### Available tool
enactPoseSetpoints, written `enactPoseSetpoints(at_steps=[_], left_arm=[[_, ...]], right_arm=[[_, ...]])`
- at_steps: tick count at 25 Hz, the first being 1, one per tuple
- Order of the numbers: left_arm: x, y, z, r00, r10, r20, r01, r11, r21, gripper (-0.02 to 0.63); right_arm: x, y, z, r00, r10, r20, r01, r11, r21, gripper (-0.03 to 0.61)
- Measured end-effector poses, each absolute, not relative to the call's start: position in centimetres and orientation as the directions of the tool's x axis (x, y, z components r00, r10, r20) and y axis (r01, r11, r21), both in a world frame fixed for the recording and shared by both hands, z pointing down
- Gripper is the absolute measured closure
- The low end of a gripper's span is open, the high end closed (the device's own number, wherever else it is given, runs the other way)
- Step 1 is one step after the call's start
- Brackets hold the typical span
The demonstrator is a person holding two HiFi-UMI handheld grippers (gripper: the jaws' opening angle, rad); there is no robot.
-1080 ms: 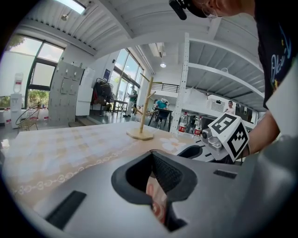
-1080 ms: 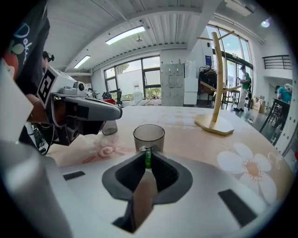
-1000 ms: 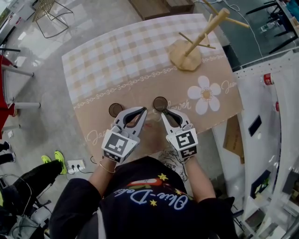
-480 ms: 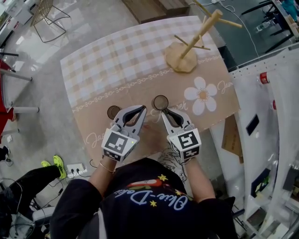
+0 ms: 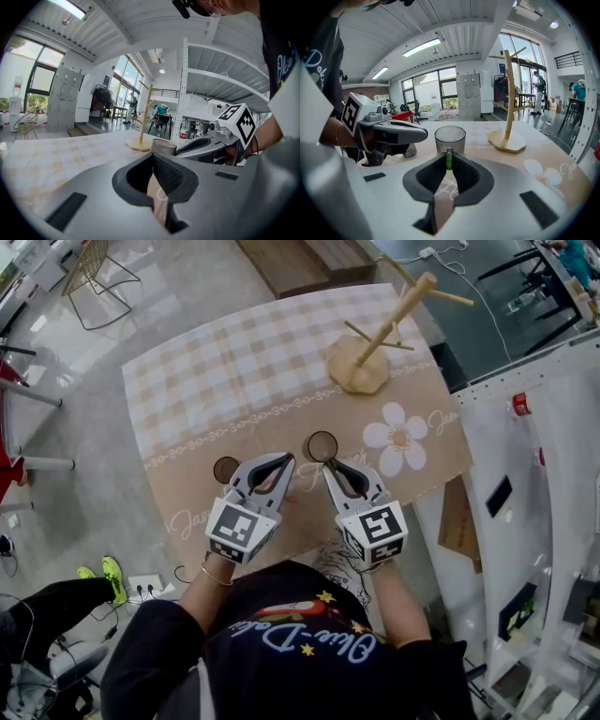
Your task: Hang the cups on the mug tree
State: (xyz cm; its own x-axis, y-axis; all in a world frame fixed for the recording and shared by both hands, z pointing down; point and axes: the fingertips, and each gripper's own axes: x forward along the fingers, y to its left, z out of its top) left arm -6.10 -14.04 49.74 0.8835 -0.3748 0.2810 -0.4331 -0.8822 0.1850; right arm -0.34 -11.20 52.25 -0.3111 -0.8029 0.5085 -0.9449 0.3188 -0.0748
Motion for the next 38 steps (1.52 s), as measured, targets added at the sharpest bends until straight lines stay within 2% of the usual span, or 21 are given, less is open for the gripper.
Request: enactPoseSetpoints(at_steps=[10,24,38], left_arm=[[-5.8,-14.1,49.9,0.874,-0.389,0.291,-0.45,-0.874,0.183,0.606],[-4.2,-13.8,50.3,0.859,-0.382,0.342,-0.434,-0.896,0.09,0.606],[-3.4,-14.5,48.6,0.855,-0.41,0.318,-0.443,-0.896,0.037,0.606]], right_arm=[[-0.7,-11.5,50.2,-0.355,-0.804,0.478,-0.928,0.365,-0.074,0.529],[-0.8,-12.1,47.5,-0.423,-0.8,0.425,-0.901,0.42,-0.107,0.529],[-0.5,-12.6,46.5,-0.459,-0.795,0.398,-0.884,0.452,-0.117,0.529]])
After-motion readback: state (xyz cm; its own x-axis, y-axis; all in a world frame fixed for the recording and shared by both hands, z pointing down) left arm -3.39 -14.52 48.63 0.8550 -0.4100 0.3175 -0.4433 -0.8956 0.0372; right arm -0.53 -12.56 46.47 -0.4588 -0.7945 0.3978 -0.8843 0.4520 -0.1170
